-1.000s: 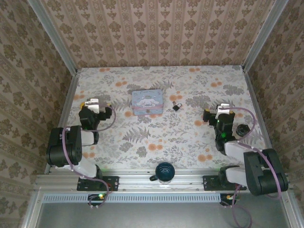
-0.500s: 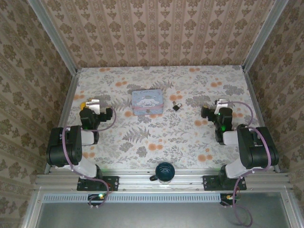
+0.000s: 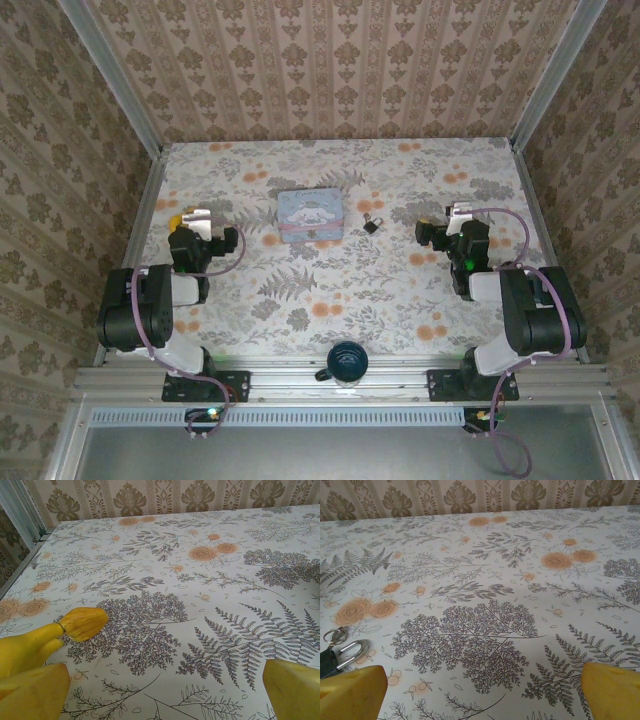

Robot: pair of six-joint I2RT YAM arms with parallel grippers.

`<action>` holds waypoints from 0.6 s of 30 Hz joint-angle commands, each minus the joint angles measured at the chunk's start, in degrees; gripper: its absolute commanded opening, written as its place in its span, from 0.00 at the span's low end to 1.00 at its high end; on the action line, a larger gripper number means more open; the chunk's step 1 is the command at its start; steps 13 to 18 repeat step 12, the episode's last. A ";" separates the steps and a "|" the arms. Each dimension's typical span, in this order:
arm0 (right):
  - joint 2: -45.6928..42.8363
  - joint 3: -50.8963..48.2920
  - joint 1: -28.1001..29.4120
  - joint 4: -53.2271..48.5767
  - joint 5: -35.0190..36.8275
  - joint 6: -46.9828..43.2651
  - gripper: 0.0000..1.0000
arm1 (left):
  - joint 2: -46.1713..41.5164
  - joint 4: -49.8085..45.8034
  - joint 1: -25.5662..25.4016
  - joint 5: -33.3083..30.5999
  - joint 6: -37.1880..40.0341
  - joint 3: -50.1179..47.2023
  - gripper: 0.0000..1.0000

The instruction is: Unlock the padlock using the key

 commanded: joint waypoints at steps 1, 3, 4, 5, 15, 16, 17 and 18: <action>0.17 0.10 -0.24 -0.41 -0.82 -1.12 1.00 | -0.50 -1.56 -0.39 -0.35 1.19 0.45 1.00; 0.17 0.08 -0.24 -0.41 -0.75 -1.12 1.00 | -0.55 -1.59 -0.39 -0.35 1.11 0.44 1.00; 0.17 0.07 -0.24 -0.41 -0.75 -1.12 1.00 | -0.50 -1.57 -0.40 -0.35 1.18 0.40 1.00; 0.17 0.08 -0.24 -0.41 -0.78 -1.12 1.00 | -0.55 -1.52 -0.34 -0.35 1.16 0.39 1.00; 0.17 0.15 -0.24 -0.50 -0.56 -1.12 1.00 | -0.57 -1.49 -0.35 -0.96 0.93 0.31 1.00; 0.17 0.15 -0.24 -0.50 -0.56 -1.12 1.00 | -0.57 -1.49 -0.35 -0.96 0.93 0.31 1.00; 0.17 0.15 -0.24 -0.50 -0.56 -1.12 1.00 | -0.57 -1.49 -0.35 -0.96 0.93 0.31 1.00; 0.17 0.15 -0.24 -0.50 -0.56 -1.12 1.00 | -0.57 -1.49 -0.35 -0.96 0.93 0.31 1.00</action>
